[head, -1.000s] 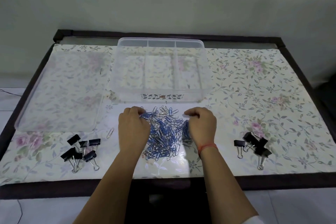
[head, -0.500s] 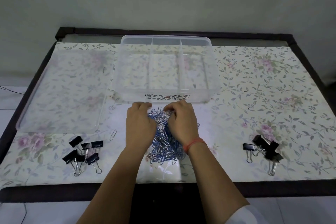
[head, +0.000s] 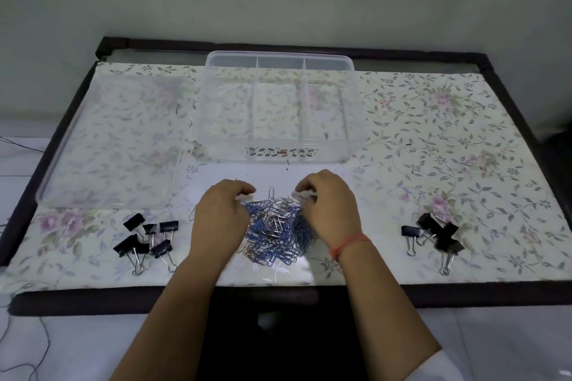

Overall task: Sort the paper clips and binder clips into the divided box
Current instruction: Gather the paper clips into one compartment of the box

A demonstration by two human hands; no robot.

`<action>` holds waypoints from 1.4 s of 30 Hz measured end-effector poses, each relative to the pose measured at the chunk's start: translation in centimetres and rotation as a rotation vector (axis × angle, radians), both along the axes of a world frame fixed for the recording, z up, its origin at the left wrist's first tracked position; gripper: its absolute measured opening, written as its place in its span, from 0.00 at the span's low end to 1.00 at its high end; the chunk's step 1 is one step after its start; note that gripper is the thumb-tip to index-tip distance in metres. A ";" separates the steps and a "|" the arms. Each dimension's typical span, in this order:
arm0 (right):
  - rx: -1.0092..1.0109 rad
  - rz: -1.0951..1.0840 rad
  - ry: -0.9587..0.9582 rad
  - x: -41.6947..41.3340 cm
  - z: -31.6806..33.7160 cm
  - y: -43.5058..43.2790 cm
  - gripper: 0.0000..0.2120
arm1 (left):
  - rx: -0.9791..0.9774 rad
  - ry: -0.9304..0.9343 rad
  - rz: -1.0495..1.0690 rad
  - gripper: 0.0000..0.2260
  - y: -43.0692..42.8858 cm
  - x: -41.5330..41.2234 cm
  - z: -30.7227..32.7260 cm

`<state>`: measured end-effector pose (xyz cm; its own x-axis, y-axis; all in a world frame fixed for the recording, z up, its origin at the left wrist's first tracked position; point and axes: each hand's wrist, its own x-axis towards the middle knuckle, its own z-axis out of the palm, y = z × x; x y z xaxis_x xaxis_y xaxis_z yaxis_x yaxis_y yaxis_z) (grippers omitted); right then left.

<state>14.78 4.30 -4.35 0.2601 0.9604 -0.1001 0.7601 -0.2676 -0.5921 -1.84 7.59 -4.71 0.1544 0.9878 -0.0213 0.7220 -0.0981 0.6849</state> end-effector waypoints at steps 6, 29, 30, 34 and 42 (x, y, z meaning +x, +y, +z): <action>-0.354 0.072 -0.113 2.7 0.9 -2.8 0.38 | -0.291 0.422 -0.203 0.36 -0.6 -2.7 1.7; -0.059 0.078 -0.025 -3.2 1.9 -1.7 0.16 | -0.200 -0.033 -0.060 0.16 -2.0 1.7 3.4; -0.075 0.071 -0.014 -3.3 1.9 -1.8 0.16 | -0.220 -0.033 -0.055 0.15 -2.1 1.7 3.3; -0.082 0.037 0.021 -3.0 2.1 -2.0 0.15 | -0.264 -0.057 -0.023 0.15 -2.4 2.0 3.5; 0.074 0.016 -0.020 -1.1 6.7 1.2 0.14 | -0.085 -0.096 -0.018 0.14 0.4 3.6 7.8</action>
<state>13.65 5.53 2.34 0.2461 0.9689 -0.0236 0.7755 -0.2115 -0.5949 1.77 8.01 3.13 0.1771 0.9802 -0.0887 0.6516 -0.0492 0.7570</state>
